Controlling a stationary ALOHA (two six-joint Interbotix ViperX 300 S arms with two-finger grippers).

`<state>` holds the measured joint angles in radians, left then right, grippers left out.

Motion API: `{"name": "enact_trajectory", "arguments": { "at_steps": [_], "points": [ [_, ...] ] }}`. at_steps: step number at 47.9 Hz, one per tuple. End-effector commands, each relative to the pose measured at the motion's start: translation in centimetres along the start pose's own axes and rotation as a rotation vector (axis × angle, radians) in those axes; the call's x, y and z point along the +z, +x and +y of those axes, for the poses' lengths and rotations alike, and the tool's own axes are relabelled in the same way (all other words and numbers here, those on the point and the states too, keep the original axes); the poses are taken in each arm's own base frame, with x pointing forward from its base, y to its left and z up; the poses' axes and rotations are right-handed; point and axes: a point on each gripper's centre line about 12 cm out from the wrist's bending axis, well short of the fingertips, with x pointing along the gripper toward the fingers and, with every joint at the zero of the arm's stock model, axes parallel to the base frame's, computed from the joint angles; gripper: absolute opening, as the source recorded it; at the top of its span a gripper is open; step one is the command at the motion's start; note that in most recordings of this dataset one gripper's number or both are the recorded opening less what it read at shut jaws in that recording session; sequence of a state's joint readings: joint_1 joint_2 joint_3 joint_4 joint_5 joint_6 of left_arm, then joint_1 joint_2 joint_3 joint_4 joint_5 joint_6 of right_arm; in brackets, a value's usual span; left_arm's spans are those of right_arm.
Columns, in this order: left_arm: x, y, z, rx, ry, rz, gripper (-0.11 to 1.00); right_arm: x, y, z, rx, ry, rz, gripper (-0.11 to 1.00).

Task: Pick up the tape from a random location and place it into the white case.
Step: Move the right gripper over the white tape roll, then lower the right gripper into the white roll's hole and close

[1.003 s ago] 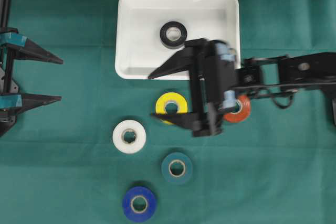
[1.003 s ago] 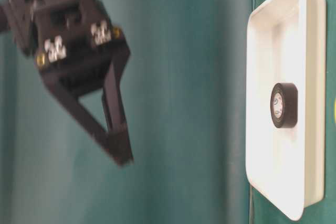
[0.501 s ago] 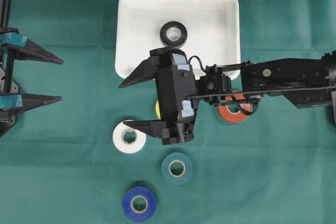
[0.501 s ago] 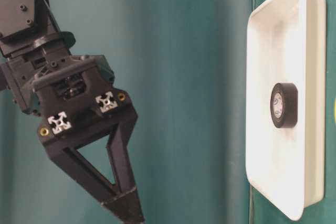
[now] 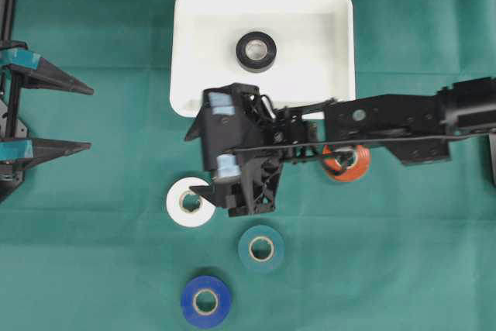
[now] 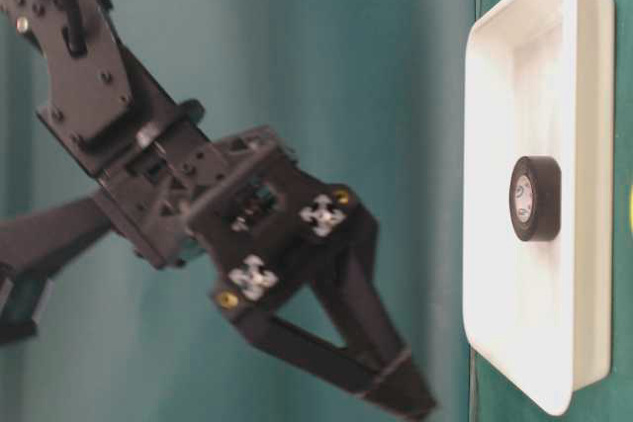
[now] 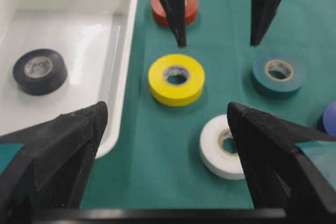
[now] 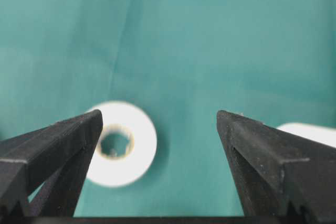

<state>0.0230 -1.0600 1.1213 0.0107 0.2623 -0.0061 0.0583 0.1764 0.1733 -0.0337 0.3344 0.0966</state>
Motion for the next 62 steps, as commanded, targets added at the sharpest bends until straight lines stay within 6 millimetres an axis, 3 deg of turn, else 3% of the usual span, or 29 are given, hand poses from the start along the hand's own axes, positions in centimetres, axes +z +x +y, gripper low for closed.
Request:
{"name": "enact_trajectory", "arguments": {
  "at_steps": [1, 14, 62],
  "points": [
    [0.49, 0.08, 0.02, 0.001, -0.003, -0.012, 0.95, 1.70, -0.61, 0.46, 0.004, 0.000, 0.009, 0.91],
    [0.49, 0.08, 0.02, 0.001, -0.003, -0.012, 0.95, 2.19, 0.18, 0.62, -0.004, 0.000, 0.096, 0.91],
    [0.50, 0.07, 0.02, 0.001, -0.005, -0.009, 0.95, 2.24, 0.21, 0.62, -0.004, -0.001, 0.096, 0.91]
  ]
}}
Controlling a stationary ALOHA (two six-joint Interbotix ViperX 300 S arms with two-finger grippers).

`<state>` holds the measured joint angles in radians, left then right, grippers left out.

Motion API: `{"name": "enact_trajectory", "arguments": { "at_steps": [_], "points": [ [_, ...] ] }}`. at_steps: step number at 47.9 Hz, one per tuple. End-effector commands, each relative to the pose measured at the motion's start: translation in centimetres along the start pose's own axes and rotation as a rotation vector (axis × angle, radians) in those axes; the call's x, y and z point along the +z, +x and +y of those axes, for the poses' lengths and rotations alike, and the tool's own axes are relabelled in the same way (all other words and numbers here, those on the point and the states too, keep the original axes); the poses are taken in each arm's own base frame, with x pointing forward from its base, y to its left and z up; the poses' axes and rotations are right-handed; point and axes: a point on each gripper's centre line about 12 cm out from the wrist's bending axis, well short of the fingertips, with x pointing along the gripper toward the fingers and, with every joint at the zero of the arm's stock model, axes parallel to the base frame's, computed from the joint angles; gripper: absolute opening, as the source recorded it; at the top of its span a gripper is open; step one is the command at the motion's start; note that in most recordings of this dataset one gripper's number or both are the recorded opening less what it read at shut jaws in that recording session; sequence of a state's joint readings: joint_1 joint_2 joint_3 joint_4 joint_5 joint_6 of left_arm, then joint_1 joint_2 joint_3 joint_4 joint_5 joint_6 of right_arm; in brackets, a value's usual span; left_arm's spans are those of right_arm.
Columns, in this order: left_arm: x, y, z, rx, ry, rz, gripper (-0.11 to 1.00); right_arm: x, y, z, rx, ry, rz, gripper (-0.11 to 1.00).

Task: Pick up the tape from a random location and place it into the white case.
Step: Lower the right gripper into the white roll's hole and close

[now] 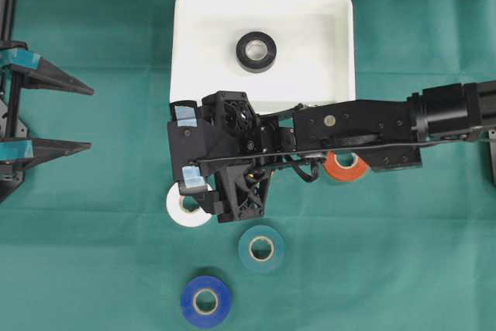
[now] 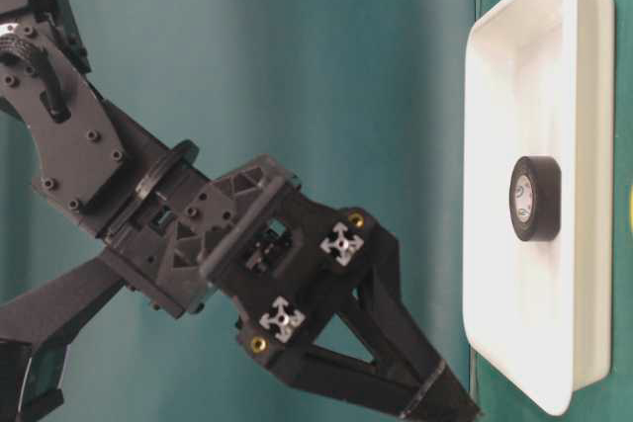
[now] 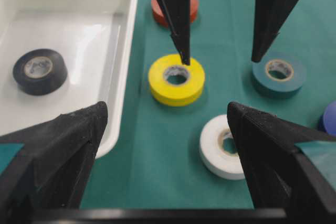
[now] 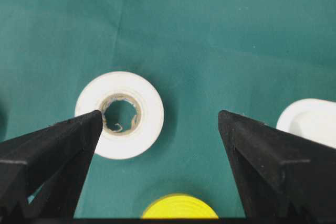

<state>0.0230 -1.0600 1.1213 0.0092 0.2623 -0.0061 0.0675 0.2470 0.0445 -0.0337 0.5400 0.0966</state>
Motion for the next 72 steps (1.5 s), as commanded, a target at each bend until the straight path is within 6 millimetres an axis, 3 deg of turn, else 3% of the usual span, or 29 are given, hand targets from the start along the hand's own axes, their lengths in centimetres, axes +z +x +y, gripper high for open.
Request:
{"name": "enact_trajectory", "arguments": {
  "at_steps": [1, 23, 56, 72],
  "points": [
    [0.5, 0.1, 0.0, 0.001, -0.004, -0.009, 0.95, 1.6, -1.4, 0.2, 0.005, 0.004, -0.050, 0.91],
    [0.4, 0.1, 0.0, 0.001, -0.004, -0.008, 0.95, 0.8, 0.5, 0.2, 0.005, 0.008, -0.030, 0.91],
    [0.2, 0.4, 0.0, 0.001, -0.003, 0.008, 0.95, -2.3, 7.1, -0.3, 0.000, 0.007, -0.001, 0.91],
    [0.2, 0.4, 0.0, 0.001, -0.003, 0.006, 0.95, -3.4, 9.2, -0.8, -0.005, 0.027, 0.001, 0.91]
  ]
}}
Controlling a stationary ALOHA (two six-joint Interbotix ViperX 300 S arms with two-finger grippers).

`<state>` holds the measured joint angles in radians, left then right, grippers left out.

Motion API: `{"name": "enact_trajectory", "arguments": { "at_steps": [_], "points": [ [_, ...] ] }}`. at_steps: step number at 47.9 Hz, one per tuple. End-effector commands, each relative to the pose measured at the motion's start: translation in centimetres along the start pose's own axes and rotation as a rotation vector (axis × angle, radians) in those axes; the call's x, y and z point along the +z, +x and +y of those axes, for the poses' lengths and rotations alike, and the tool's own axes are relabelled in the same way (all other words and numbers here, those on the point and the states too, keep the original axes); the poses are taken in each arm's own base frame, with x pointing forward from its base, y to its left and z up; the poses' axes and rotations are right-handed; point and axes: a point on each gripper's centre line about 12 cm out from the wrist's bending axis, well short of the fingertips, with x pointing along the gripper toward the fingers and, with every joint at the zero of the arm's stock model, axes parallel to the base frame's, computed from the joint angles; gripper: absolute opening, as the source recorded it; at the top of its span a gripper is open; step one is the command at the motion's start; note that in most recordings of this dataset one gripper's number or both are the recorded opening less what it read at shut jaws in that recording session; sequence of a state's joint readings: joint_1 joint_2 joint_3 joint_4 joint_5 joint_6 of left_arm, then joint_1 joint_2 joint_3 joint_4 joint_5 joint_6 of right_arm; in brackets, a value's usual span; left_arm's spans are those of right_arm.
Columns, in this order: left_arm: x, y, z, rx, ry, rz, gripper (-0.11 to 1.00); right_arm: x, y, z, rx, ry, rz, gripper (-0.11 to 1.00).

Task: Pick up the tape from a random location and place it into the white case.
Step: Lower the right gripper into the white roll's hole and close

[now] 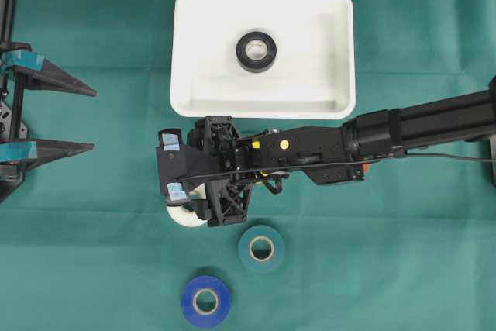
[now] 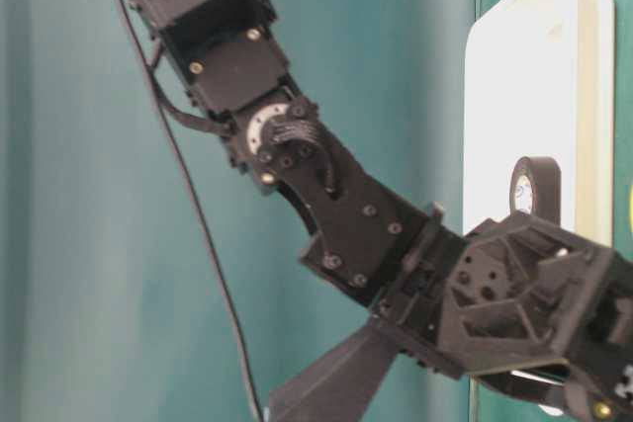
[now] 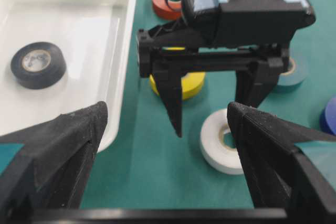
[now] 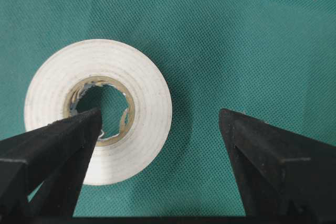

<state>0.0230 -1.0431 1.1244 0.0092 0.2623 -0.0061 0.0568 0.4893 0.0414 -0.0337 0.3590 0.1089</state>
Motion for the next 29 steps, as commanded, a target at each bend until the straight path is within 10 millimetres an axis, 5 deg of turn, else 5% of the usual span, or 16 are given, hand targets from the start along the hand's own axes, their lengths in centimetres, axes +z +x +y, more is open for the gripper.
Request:
{"name": "enact_trajectory", "arguments": {
  "at_steps": [1, 29],
  "points": [
    [0.5, 0.1, 0.0, 0.001, -0.004, -0.014, 0.95, 1.7, -0.8, -0.2, 0.001, 0.014, -0.054, 0.91],
    [0.5, 0.1, 0.0, 0.001, -0.004, -0.012, 0.95, 1.2, 1.0, -0.4, -0.002, 0.023, -0.036, 0.91]
  ]
}}
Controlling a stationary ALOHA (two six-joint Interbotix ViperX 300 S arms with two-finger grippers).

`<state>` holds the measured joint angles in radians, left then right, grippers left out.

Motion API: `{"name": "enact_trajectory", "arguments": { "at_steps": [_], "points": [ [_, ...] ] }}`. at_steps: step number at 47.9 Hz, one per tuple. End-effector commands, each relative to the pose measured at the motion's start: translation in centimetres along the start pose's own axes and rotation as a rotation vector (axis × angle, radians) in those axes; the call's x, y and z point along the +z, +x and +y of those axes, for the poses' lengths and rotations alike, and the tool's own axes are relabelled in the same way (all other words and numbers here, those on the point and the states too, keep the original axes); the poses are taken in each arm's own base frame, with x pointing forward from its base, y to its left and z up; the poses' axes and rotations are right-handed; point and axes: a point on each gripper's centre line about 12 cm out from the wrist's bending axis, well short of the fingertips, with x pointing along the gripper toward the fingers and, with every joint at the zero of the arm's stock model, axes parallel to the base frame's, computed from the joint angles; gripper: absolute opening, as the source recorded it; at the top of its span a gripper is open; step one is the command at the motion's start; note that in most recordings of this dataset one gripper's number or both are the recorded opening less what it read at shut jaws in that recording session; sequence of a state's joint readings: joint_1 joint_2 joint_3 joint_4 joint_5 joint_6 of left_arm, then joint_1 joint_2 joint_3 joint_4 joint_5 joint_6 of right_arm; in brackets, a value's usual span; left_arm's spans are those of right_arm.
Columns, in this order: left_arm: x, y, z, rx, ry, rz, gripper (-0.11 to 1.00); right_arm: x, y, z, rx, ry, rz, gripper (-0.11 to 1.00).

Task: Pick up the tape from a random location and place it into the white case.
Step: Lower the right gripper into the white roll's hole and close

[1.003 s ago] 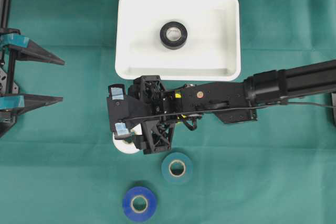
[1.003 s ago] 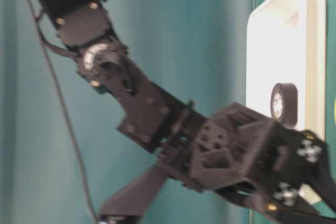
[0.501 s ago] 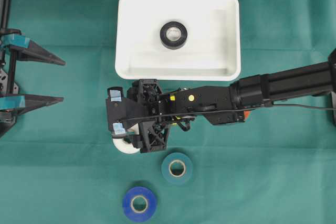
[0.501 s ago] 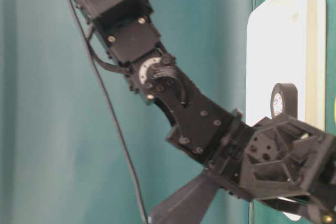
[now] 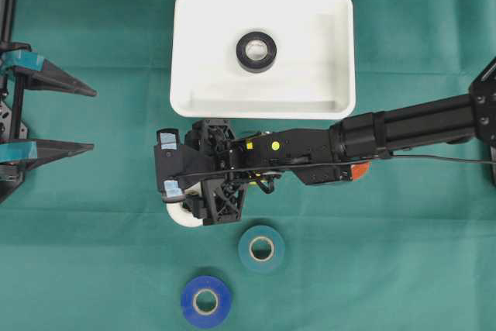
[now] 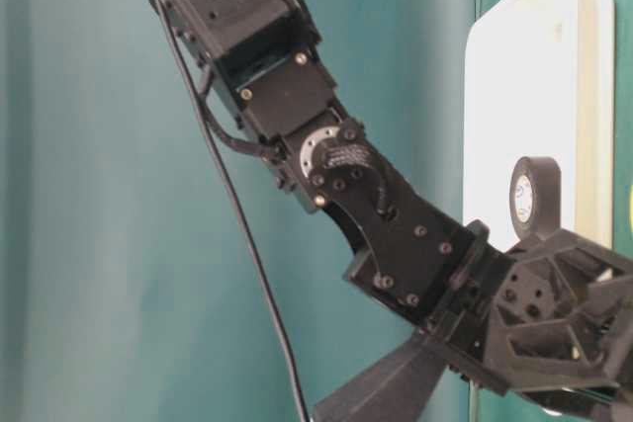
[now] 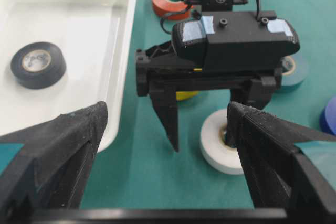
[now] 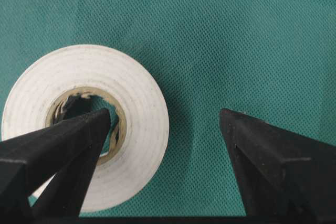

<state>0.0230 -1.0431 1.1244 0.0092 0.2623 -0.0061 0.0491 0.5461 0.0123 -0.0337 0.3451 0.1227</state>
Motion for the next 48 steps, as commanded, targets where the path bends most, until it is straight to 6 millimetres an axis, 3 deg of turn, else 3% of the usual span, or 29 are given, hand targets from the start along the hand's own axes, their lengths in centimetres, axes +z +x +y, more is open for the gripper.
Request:
{"name": "enact_trajectory", "arguments": {
  "at_steps": [1, 24, 28, 37, 48],
  "points": [
    [0.49, 0.08, 0.02, 0.001, -0.004, -0.012, 0.95, 1.79, -0.97, 0.07, 0.004, 0.003, -0.049, 0.91],
    [0.49, 0.08, 0.05, 0.002, -0.004, -0.012, 0.95, 1.82, -0.93, 0.08, 0.004, 0.006, -0.050, 0.87],
    [0.49, 0.08, 0.05, 0.002, -0.004, -0.012, 0.95, 1.82, -0.93, 0.07, 0.004, 0.003, -0.050, 0.76],
    [0.49, 0.08, 0.02, 0.001, -0.004, -0.012, 0.95, 1.56, -0.86, 0.13, 0.003, -0.001, -0.032, 0.33],
    [0.49, 0.08, 0.05, 0.002, -0.004, -0.012, 0.95, 1.48, -0.92, 0.37, 0.004, -0.009, -0.024, 0.33]
  ]
}}
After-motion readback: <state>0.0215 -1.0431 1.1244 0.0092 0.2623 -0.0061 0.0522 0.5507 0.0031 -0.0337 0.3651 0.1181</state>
